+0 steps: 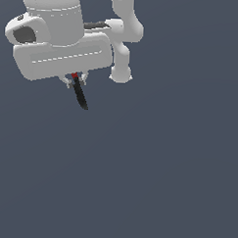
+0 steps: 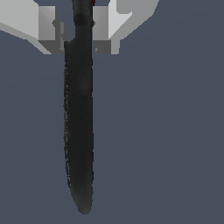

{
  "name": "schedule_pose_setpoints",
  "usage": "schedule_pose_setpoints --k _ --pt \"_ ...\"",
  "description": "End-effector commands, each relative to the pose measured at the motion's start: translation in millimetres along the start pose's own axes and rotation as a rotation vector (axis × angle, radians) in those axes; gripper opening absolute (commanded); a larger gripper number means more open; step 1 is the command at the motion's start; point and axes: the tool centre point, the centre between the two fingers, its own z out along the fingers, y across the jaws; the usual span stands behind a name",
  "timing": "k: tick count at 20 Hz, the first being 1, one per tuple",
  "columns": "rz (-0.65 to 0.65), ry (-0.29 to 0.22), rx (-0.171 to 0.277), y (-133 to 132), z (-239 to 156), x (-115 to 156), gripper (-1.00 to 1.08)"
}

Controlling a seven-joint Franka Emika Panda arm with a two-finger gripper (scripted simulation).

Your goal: Pick up the object and move it to a goal position.

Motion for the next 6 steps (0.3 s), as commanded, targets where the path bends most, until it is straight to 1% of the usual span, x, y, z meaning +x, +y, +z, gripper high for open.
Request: schedule_pose_setpoints --k 1,6 --pt "0.000 0.000 0.000 2.9 -4.5 0.8 -1.00" --pt "0.000 0.000 0.000 4.8 -7.2 1.5 -1.00"
